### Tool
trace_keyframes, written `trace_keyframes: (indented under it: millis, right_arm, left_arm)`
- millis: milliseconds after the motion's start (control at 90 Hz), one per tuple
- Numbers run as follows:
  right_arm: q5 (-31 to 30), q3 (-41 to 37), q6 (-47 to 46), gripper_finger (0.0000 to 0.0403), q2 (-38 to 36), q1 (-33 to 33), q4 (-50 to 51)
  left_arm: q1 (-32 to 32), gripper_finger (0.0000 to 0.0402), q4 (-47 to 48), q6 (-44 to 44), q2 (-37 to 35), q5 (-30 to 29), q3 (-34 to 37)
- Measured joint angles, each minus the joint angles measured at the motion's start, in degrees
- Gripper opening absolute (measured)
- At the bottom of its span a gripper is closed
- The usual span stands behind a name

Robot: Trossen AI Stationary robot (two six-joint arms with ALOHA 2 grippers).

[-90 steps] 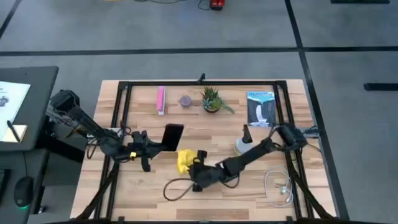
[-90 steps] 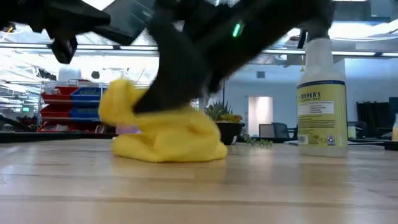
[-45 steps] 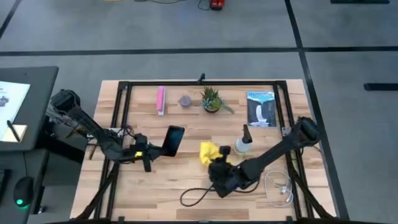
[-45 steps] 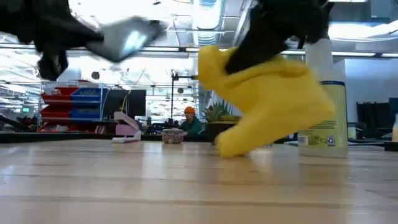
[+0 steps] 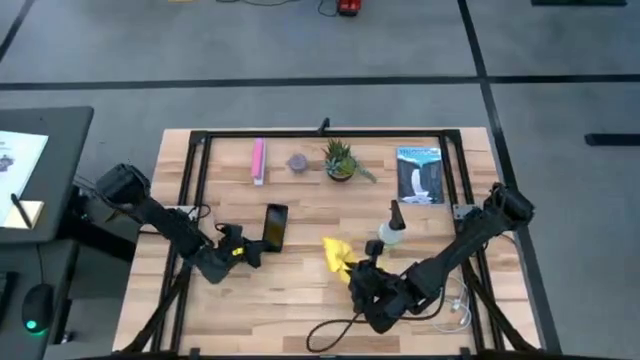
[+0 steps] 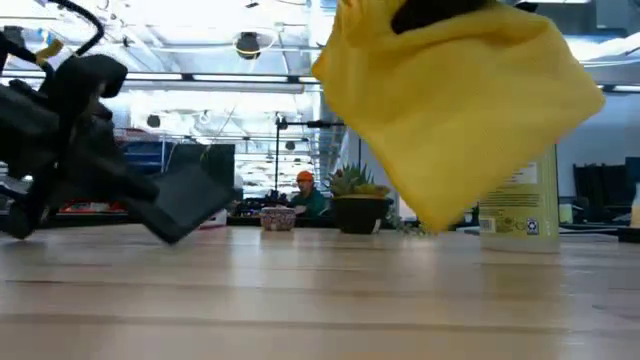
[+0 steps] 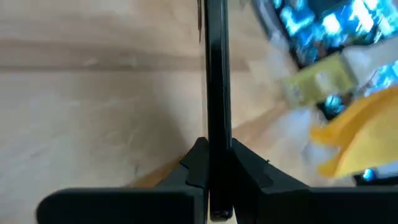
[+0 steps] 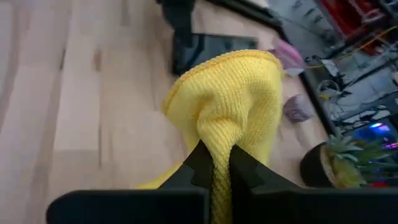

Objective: Apply microfiber cloth
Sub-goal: Wipe the front of the cellphone with the yellow microfiber cloth

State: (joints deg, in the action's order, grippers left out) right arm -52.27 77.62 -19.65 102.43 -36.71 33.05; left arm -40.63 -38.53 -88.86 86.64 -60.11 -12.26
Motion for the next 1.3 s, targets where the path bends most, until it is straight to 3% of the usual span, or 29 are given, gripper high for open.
trace_keyframes:
  millis: [189, 589, 767, 1033, 1100, 1300]
  right_arm:
    - [0.70, 0.00, 0.06, 0.0000, 0.00, 1.18, -0.31]
    - [3.21, 0.00, 0.23, 0.0000, 0.00, 2.20, -0.76]
    - [7.36, 0.00, 3.02, 0.0000, 0.00, 4.12, -2.09]
    - [19.48, 0.07, 22.20, 0.0000, 3.24, 8.09, -9.48]
    - [16.93, 0.67, 28.04, 0.0000, 4.84, 8.40, -7.85]
    - [-1.62, 3.67, 40.22, 0.0000, 5.62, 8.43, -4.29]
  left_arm:
    - [1.09, 0.0032, 0.27, -3.79, 3.42, 2.51, -2.40]
    - [1.04, 0.0149, 0.53, -0.23, 0.89, 7.21, -2.64]
    - [1.01, 0.0149, 3.59, 4.03, -1.40, 10.95, -2.62]
    - [1.01, 0.0131, 7.25, 11.73, -8.54, 11.42, -2.45]
    - [1.01, 0.0130, 7.55, 12.98, -9.30, 11.38, -2.44]
    - [1.01, 0.0130, 8.68, 14.49, -10.11, 10.83, -2.51]
